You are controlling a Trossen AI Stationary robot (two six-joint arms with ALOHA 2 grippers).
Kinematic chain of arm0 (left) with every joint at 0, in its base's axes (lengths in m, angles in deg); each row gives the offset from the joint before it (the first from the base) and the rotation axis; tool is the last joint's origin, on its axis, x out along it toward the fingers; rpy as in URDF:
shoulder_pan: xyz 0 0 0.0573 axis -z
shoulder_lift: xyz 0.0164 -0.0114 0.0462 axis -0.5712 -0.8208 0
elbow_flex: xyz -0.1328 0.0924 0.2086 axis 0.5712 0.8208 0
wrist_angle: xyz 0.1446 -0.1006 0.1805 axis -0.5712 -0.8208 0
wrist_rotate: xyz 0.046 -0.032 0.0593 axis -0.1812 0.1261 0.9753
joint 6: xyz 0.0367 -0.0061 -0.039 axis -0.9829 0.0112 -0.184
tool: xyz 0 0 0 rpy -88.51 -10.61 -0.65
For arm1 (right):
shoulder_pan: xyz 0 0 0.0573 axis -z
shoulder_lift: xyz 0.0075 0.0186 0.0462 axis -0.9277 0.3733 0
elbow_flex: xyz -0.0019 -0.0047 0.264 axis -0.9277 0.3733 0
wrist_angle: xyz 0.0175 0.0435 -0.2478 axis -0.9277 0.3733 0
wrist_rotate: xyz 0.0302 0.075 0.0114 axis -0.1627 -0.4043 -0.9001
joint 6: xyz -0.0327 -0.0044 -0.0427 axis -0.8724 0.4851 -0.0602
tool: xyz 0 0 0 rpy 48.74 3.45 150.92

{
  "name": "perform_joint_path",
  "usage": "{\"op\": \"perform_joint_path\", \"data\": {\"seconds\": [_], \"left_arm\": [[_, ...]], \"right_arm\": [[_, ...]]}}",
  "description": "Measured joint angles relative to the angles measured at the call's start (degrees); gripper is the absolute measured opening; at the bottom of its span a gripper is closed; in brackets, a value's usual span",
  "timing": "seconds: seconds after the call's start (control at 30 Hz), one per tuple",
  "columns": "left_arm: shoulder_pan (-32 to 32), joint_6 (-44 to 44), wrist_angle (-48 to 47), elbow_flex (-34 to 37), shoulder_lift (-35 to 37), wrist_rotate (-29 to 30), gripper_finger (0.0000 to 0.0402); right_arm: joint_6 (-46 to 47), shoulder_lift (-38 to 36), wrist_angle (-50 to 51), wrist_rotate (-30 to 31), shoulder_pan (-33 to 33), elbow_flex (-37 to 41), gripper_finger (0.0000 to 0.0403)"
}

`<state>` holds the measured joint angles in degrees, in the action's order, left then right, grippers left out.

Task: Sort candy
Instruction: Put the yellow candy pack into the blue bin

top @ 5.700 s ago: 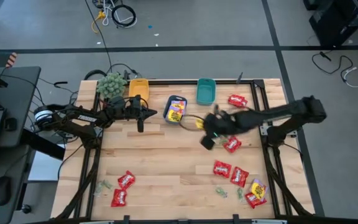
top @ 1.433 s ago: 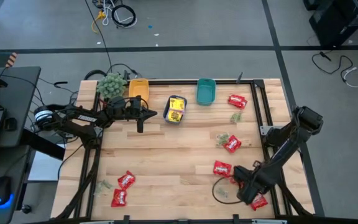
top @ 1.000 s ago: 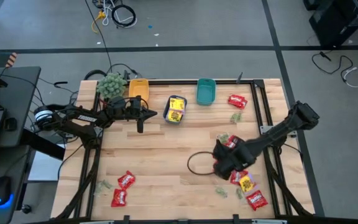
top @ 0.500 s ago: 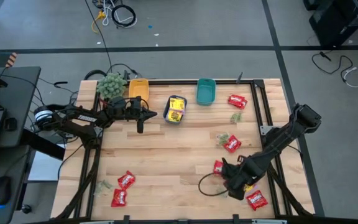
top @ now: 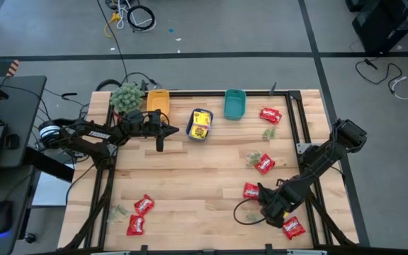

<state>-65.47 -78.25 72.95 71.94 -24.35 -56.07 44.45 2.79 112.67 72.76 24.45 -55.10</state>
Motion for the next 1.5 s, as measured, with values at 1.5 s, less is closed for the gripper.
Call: {"op": "perform_joint_path", "data": {"seconds": [1.5], "left_arm": [[0.0, 6.8, 3.7, 0.0, -8.2, 6.4, 0.0001]], "right_arm": [[-49.5, 0.0, -22.0, 19.7, 54.5, -18.3, 0.0]]}}
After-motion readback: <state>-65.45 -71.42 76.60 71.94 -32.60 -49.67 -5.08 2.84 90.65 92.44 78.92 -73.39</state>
